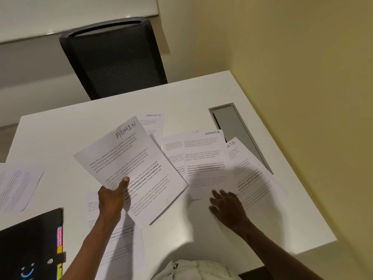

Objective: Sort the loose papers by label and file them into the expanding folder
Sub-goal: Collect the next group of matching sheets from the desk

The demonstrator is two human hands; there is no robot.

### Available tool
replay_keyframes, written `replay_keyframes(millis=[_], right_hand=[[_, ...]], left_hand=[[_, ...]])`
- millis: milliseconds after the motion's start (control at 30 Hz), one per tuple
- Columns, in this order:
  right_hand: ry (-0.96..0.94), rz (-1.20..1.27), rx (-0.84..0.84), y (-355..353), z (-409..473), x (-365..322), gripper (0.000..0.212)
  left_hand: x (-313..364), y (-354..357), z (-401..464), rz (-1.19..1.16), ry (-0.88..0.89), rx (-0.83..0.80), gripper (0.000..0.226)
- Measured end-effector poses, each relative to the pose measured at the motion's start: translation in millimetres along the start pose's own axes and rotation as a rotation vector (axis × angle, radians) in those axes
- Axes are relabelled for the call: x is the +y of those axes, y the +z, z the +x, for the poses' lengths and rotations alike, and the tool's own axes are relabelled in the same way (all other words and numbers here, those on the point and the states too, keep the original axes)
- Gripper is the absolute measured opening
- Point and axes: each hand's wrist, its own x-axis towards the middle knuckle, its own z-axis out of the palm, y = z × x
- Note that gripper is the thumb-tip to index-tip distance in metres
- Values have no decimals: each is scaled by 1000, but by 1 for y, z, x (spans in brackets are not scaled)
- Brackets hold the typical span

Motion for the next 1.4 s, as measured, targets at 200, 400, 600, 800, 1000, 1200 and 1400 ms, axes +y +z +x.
replay_keyframes(millis=[200,400,600,800,1000,1200,1400], right_hand=[[533,280,251,-24,28,1,60],[855,201,-66,-38,62,8,115],[821,357,28,-36,69,22,96],[872,702,383,-59,66,57,43],[1082,581,491,-100,43,130,46],[731,164,705,-92,61,99,25],[108,226,134,-23,76,-29,54]], left_hand=[[-1,1,0,8,-17,-18,45],[4,-2,5,30,-11,-22,47],[5,-4,4,12,-9,-17,50],[3,-5,1,-8,-26,-19,51],[6,-6,1,18,-27,-20,49],[2,-7,4,34,-41,-21,52],[6,-16,-3,50,-39,-16,45]])
